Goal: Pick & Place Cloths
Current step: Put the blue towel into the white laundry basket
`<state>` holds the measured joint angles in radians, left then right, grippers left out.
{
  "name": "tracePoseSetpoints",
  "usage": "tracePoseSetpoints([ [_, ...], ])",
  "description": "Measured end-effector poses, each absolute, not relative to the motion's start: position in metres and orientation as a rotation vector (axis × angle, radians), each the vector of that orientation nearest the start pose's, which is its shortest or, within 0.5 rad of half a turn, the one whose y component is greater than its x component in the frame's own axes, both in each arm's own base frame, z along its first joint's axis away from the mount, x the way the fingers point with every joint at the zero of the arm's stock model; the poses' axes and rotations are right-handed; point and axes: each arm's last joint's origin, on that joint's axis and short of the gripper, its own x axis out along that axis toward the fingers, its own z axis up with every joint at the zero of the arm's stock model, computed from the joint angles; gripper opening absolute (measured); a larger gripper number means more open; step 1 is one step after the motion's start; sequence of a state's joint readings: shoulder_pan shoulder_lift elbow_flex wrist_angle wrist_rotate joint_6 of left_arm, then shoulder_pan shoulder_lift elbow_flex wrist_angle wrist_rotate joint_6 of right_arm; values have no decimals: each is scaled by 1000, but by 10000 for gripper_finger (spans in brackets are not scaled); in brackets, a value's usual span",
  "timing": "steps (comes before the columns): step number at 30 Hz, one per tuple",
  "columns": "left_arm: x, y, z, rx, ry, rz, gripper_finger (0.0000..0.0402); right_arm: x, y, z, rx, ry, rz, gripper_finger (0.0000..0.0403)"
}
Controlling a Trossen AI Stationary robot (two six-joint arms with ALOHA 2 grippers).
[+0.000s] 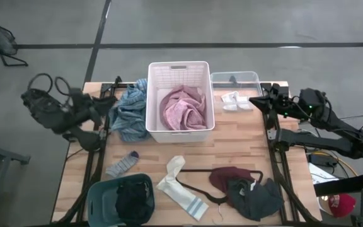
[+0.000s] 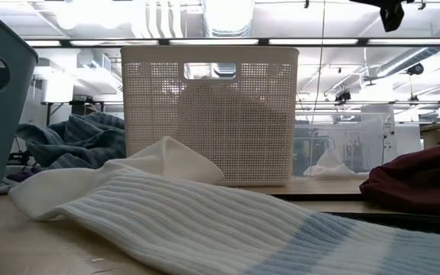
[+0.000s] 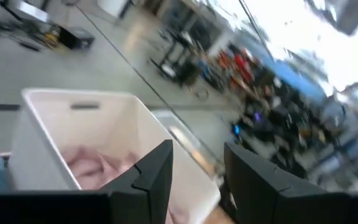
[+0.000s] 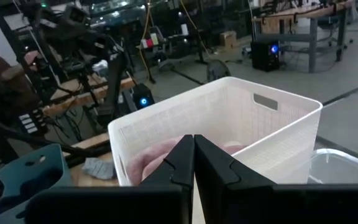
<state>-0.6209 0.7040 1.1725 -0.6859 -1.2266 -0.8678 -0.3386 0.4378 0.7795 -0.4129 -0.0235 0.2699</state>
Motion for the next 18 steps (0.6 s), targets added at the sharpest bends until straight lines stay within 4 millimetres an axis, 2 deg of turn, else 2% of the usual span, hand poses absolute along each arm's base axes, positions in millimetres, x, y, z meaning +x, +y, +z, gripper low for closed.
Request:
tracePoseSetpoints([
  [11,96,-34,426,-863,-310,723,149,89,-31,345,285,52,-326,8],
  [18,104,-39,424,-912,-376,776,149,93,-32,344,288,72,-328,9],
])
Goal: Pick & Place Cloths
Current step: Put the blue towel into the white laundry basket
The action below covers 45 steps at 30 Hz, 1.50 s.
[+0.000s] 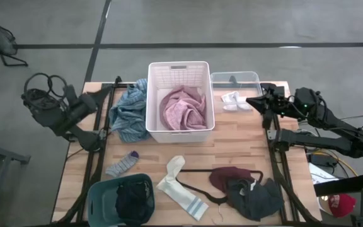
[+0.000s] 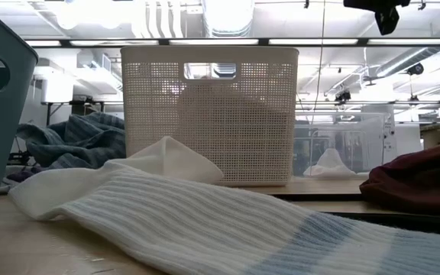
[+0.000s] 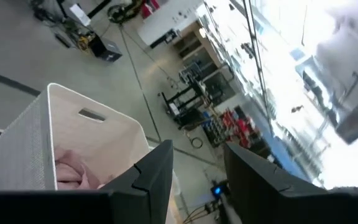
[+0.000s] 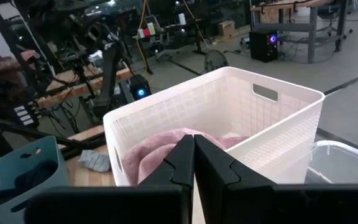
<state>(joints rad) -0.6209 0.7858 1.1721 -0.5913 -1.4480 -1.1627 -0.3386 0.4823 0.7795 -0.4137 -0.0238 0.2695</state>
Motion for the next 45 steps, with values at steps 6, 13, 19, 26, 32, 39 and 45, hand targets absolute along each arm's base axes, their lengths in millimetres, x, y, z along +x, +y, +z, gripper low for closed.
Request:
tracePoseSetpoints([
  [6,112,-45,421,-947,-400,785,149,96,-33,343,290,81,-329,9],
  [13,118,-49,420,-954,-404,784,149,96,-33,343,290,84,-330,9],
  [19,119,-50,421,-963,-407,779,149,96,-33,343,290,84,-330,9],
  [26,126,-52,419,-892,-353,776,149,96,-33,343,290,84,-329,9],
  [32,135,-50,415,-686,-230,791,149,96,-33,343,290,84,-330,9],
  [39,123,-33,413,-595,-163,825,149,96,-33,343,290,84,-329,9],
  [45,109,-25,409,-601,-48,710,149,96,-33,343,290,84,-329,9],
])
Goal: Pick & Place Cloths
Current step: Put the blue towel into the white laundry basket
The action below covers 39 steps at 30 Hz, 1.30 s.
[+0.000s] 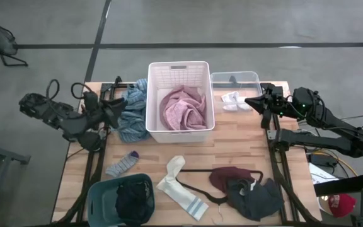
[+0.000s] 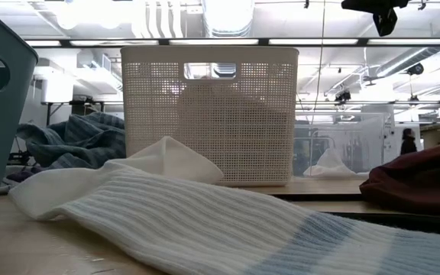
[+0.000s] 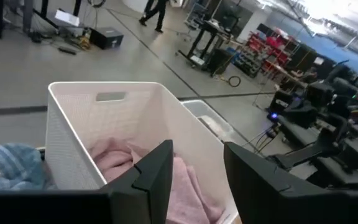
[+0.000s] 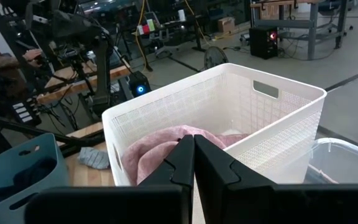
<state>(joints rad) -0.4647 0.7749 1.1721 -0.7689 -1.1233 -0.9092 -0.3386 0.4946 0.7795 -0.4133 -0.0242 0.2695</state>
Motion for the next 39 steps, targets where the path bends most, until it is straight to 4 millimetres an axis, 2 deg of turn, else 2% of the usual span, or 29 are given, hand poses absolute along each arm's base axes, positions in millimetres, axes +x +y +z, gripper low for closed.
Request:
tracePoseSetpoints([
  [3,108,-25,412,-587,-53,695,149,96,-33,343,290,84,-330,9],
  [9,117,-27,421,-436,-52,692,149,96,-33,343,290,84,-330,9],
  [15,120,-24,427,-508,-121,705,149,99,-34,348,296,29,-324,9],
  [19,121,-25,427,-481,-112,707,149,101,-35,350,292,13,-321,9],
  [23,122,-25,427,-446,-98,709,149,105,-37,364,369,-148,-298,9],
  [27,122,-25,426,-386,-75,712,149,109,-38,380,530,-337,-225,9],
  [30,118,-22,425,-391,-55,694,149,113,-38,383,640,-362,-159,9],
  [37,91,-4,405,-597,-19,801,149,119,-40,381,671,-345,-157,9],
  [39,87,-1,398,-603,33,824,149,122,-41,380,674,-336,-161,9],
])
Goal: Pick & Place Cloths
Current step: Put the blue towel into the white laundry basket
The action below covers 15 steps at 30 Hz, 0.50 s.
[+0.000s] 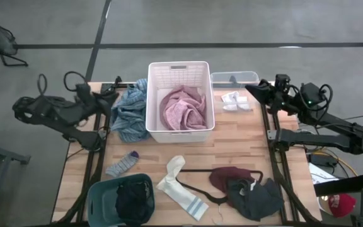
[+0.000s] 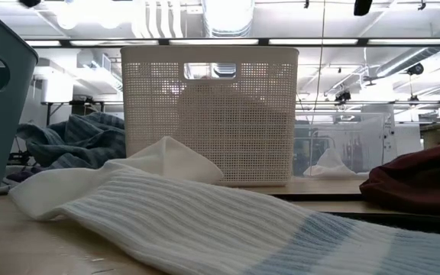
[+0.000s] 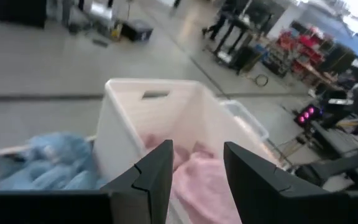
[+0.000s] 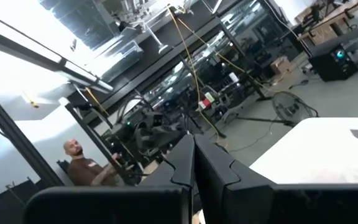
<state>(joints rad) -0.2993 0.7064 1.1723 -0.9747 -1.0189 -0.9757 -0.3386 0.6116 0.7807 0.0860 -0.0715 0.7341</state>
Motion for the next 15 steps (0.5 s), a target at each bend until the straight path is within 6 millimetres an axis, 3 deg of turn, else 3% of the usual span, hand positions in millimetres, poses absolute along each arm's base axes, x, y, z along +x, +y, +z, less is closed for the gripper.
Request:
tracePoseSetpoints([
  [9,81,12,378,-751,304,872,164,144,-48,370,693,-257,-188,9],
  [15,96,24,367,-747,528,886,208,156,-52,363,722,-211,-198,9],
])
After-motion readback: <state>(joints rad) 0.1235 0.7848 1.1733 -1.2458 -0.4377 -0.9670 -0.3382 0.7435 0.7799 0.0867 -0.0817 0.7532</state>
